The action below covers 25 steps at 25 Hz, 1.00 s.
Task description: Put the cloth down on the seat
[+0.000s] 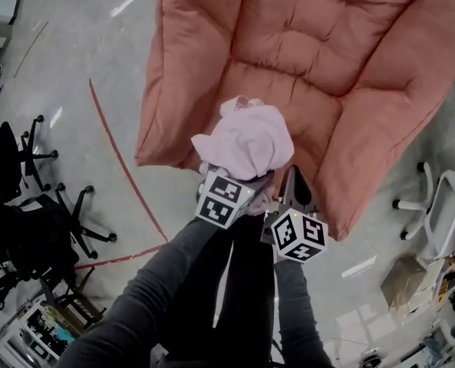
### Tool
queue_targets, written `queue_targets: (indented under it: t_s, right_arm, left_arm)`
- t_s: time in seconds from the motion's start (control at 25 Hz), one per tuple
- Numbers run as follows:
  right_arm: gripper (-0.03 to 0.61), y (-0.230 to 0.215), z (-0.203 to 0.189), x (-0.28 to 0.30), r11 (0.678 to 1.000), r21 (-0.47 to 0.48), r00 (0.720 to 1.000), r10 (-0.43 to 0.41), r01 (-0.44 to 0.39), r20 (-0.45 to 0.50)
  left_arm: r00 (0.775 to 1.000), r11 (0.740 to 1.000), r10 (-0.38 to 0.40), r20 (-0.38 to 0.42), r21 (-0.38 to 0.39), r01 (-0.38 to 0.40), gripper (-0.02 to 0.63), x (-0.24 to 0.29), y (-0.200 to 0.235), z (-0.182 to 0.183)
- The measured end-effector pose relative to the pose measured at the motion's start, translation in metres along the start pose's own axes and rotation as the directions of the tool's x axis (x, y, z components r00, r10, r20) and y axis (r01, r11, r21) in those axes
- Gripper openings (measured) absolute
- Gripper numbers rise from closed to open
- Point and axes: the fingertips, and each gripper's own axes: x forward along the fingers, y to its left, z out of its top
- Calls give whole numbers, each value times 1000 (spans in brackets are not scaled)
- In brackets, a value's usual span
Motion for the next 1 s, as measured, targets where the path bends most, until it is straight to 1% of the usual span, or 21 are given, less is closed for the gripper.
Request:
queue_targets:
  t_s: [0.16, 0.28, 0.48, 0.6, 0.76, 0.8, 0.88, 0.92, 1.0]
  right_arm:
    - [11, -11, -6, 5, 999, 12, 999, -37, 37, -8]
    - [11, -18, -4, 7, 998, 16, 999, -54, 54, -8]
    - [11, -26, 6, 11, 998, 20, 998, -68, 68, 0]
    - [11, -27, 11, 13, 998, 13, 998, -65, 65, -5]
    - [11, -26, 17, 17, 998, 17, 998, -63, 63, -6]
    - [11, -26, 17, 17, 998, 18, 998, -64, 65, -6]
    - [11, -26, 18, 18, 998, 21, 998, -65, 65, -5]
    - [11, -25, 20, 17, 998, 23, 998, -64, 64, -4]
    - [11, -24, 24, 16, 998, 26, 998, -61, 61, 1]
  left_arm:
    - [999, 1000, 1, -54, -15, -1, 468, 31, 12, -9]
    - [995, 1000, -7, -96, -27, 5, 466, 52, 18, -15]
    - [981, 999, -18, -192, -43, 10, 466, 84, 24, -23]
    - [964, 998, -17, -267, -64, 0, 468, 104, 30, -35]
    - [935, 992, -35, -353, -124, -9, 469, 122, 38, -42]
    - [926, 992, -35, -375, -128, -14, 469, 123, 40, -44]
    - [901, 991, -21, -434, -129, -39, 474, 119, 45, -49]
    - [893, 991, -13, -450, -128, -50, 477, 116, 47, -51]
    - [890, 990, -7, -455, -129, -58, 480, 113, 46, -52]
